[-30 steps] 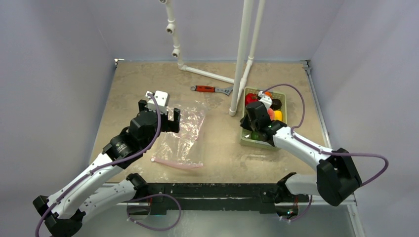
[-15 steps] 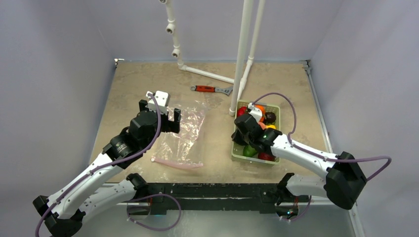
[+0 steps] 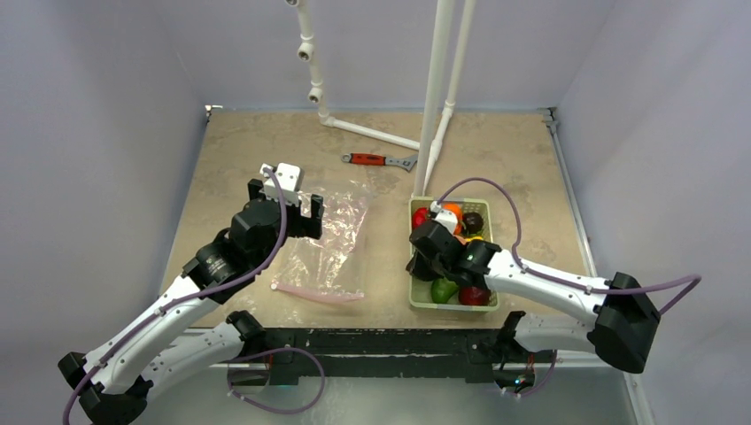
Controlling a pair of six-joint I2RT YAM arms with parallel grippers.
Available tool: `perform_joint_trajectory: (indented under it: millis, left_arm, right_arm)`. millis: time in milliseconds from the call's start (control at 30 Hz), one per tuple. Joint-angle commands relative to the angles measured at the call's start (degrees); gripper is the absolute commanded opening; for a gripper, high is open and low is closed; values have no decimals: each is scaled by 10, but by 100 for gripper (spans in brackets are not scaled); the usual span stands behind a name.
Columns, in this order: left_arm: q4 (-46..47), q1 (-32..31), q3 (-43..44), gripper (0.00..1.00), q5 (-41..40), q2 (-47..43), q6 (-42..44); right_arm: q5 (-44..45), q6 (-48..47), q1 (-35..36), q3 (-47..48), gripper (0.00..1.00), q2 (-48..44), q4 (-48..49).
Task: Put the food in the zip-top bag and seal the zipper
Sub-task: Adjust the bin at the center of the board.
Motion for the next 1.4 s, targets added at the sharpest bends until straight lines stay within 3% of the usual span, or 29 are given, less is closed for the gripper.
perform_joint_trajectory:
  millis: [0,433,600,967,1367]
  left_arm:
    - [2,2,10,96,3,-4,-9]
    - [3,2,8,96,-3,3,-9]
    - [3,2,6,96,-6,8,-9]
    - [2,2,6,96,-13,18,-9]
    - [2,2,5,96,-19,21,-7]
  right_arm:
    - [-40,30,35,20,0,13,-13]
    - [12,22,46,54,0,60,-2]
    - [19,-23,44,51,0,79,42]
    - [9,-124,-67,44,0,84,129]
    - [0,-165,-85,61,0,125,153]
